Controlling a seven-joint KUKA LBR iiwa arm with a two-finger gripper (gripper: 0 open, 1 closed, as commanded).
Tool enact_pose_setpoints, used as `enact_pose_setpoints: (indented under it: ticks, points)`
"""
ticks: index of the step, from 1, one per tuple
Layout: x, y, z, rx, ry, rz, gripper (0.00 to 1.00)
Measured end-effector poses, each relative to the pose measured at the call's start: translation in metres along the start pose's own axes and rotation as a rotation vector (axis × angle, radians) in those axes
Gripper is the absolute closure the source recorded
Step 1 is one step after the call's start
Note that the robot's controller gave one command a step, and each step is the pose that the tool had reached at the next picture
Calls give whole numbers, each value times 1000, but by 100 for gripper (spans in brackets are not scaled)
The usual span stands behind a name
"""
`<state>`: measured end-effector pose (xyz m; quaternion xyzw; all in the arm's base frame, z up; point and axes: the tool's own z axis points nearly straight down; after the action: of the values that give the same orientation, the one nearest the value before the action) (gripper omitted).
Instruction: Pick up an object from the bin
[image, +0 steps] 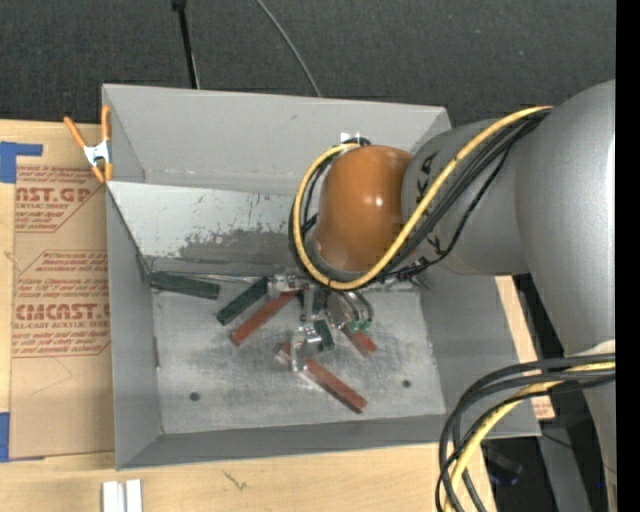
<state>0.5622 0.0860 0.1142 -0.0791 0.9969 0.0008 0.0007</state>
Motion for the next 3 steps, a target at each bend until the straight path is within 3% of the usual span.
enact_pose_setpoints:
  ticks: [1,2,3]
  points:
    - [1,-31,39,-1,-17,141,100]
    - [4,-32,41,0,-6,141,0]
    - [4,-32,41,0,-6,141,0]
